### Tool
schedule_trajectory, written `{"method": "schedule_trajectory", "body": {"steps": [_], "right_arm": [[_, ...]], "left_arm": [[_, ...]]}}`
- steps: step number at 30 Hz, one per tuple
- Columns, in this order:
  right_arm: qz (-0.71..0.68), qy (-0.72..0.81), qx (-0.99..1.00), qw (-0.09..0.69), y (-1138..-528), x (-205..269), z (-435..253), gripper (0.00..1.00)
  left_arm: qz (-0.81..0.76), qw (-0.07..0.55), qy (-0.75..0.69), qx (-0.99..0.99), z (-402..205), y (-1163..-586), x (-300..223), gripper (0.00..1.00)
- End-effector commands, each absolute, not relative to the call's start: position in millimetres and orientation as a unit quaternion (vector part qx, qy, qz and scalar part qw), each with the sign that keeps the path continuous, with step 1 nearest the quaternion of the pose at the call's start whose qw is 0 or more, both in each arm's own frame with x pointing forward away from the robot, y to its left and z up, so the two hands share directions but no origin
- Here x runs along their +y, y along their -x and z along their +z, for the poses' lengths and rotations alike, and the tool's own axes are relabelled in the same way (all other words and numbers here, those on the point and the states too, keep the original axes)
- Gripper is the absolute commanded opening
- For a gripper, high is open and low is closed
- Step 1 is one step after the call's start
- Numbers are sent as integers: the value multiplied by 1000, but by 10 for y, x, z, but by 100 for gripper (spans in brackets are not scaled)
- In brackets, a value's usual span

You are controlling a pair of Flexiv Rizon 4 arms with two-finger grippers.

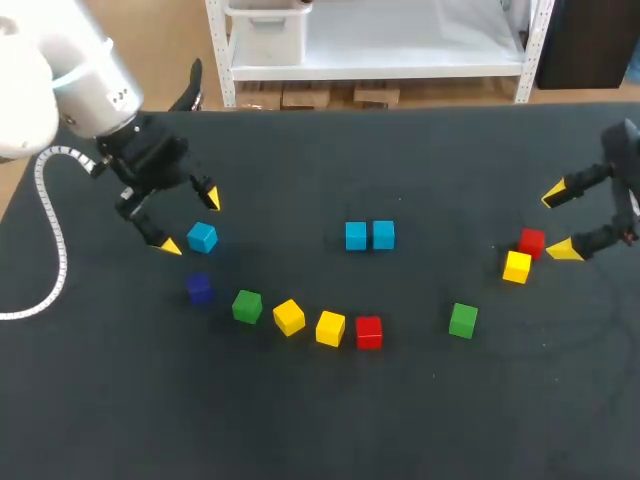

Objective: Place the blue cubes, place green cubes on the blue cubes, place the yellow cubes on the green cubes, then place the red cubes on the yellow cubes, and place purple cube on the red cubes.

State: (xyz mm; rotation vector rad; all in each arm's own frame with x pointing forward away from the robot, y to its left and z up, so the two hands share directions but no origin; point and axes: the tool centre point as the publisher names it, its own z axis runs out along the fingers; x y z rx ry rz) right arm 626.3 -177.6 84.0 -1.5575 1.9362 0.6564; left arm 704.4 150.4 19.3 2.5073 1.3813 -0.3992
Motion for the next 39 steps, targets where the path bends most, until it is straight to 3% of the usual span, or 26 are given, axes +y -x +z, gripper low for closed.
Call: {"method": "schedule_trajectory", "body": {"steps": [1, 24, 26, 27, 28, 29, 32, 35, 36, 39], "right_arm": [[247, 582, 722, 283, -6274, -1776, 828, 100], [247, 582, 722, 283, -6274, -1776, 828, 100], [247, 582, 722, 283, -6274, -1776, 828, 100], [247, 582, 722, 283, -6274, -1776, 828, 100], [247, 582, 722, 283, -6274, -1776, 828, 100], [247, 582, 722, 283, -6274, -1776, 828, 100], [247, 582, 722, 283, -6274, -1776, 828, 100], [247, 582, 722, 283, -6274, -1776, 828, 100], [247, 582, 722, 283, -6274, -1776, 828, 100], [247, 582, 722, 283, -6274, -1776, 828, 100]], "left_arm": [[-151, 99, -864, 469, 137, -7137, 1462, 100], [-144, 87, -852, 496, -59, -7219, 1537, 98], [-142, 87, -851, 498, -65, -7222, 1538, 90], [-142, 88, -851, 499, -66, -7223, 1538, 81], [-142, 88, -850, 499, -67, -7224, 1538, 62], [-142, 89, -850, 500, -69, -7224, 1536, 52], [-141, 88, -849, 501, -85, -7226, 1526, 40], [-142, 88, -849, 502, -98, -7221, 1522, 4], [-142, 88, -849, 502, -100, -7216, 1521, 0], [-141, 90, -846, 506, -95, -7203, 1522, 0]]}}
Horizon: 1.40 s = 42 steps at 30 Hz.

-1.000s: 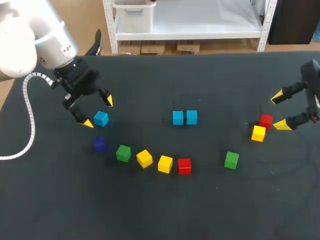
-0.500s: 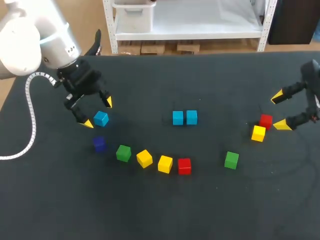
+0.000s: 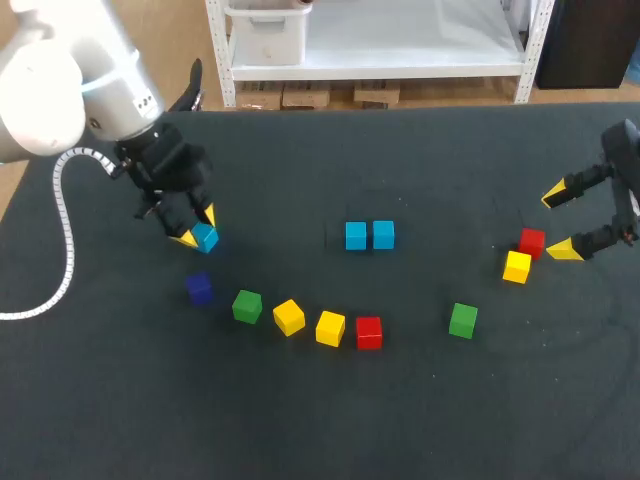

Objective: Place the blue cubes, place green cubes on the blue cubes, place the yellow cubes on the green cubes, then place the red cubes on the yellow cubes, and place purple cube on the red cubes.

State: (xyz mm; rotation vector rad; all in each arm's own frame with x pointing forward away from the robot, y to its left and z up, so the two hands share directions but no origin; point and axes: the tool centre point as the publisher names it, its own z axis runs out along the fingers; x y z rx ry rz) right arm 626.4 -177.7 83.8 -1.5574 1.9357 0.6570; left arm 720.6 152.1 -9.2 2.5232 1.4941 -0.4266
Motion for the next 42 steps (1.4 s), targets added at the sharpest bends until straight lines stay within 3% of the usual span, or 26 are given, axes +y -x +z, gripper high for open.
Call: {"method": "schedule_trajectory", "body": {"steps": [1, 20, 42], "right_arm": [[247, 582, 722, 283, -6274, -1776, 828, 100], [247, 582, 722, 283, -6274, -1776, 828, 100], [247, 582, 722, 283, -6274, -1776, 828, 100]], "left_arm": [[-139, 90, -845, 509, -87, -7200, 1524, 0], [-165, 171, -674, 700, 462, -7044, 923, 0], [-139, 133, -718, 669, 277, -6951, 337, 0]]}}
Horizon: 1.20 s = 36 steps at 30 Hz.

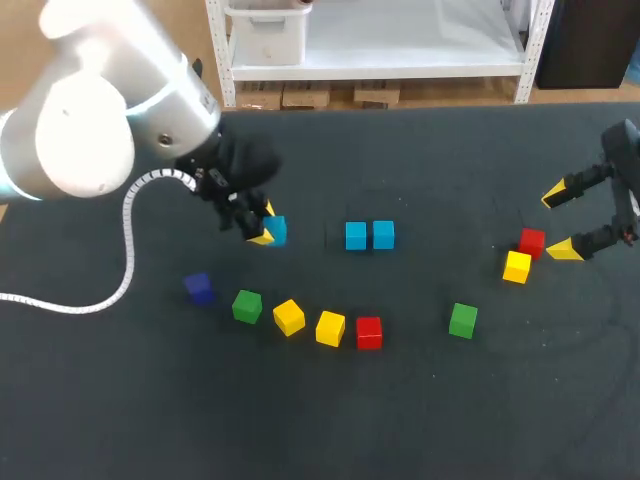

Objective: Place the blue cubes, place green cubes on the blue cubes, place the yellow cubes on the green cubes, then place the red cubes on the yellow cubes, and place purple cube on the red cubes.

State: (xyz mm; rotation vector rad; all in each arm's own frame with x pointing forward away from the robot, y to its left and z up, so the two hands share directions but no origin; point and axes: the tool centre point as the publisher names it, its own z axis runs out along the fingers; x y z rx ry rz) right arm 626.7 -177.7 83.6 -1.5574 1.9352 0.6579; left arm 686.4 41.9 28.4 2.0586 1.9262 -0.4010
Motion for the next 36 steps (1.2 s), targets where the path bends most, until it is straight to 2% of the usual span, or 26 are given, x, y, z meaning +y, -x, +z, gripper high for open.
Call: {"method": "schedule_trajectory", "body": {"steps": [1, 36], "right_arm": [[247, 582, 722, 283, -6274, -1776, 828, 100], [247, 582, 722, 283, -6274, -1776, 828, 100]], "left_arm": [[-126, 128, -726, 663, 274, -6955, 318, 0], [-150, 125, -729, 656, 105, -7000, -123, 0]]}}
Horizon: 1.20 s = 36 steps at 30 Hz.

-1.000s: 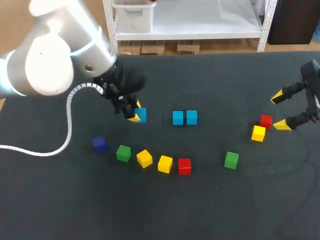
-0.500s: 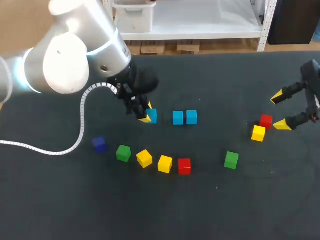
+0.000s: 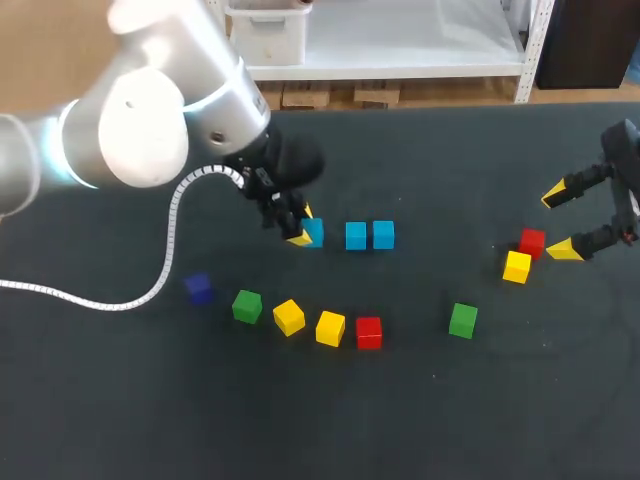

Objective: Place the blue cubes, place green cubes on the blue cubes, place the yellow cubes on the green cubes, then place the red cubes on the yellow cubes, and place purple cube on the red cubes.

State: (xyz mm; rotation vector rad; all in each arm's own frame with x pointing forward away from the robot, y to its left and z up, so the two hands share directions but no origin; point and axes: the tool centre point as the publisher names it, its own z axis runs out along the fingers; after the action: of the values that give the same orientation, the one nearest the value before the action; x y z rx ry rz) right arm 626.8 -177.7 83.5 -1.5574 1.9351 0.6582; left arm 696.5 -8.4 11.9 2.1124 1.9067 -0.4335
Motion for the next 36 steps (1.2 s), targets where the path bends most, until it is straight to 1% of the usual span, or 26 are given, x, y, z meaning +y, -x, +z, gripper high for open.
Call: {"method": "schedule_trajectory", "body": {"steps": [1, 24, 36], "right_arm": [[247, 582, 722, 283, -6274, -1776, 828, 100], [247, 582, 722, 283, -6274, -1776, 828, 100], [247, 582, 722, 283, -6274, -1776, 828, 100]], "left_arm": [[-150, 125, -728, 657, 102, -7005, -126, 0], [-146, 122, -727, 660, 11, -7017, -312, 0], [-143, 122, -721, 667, -38, -7086, -288, 0]]}}
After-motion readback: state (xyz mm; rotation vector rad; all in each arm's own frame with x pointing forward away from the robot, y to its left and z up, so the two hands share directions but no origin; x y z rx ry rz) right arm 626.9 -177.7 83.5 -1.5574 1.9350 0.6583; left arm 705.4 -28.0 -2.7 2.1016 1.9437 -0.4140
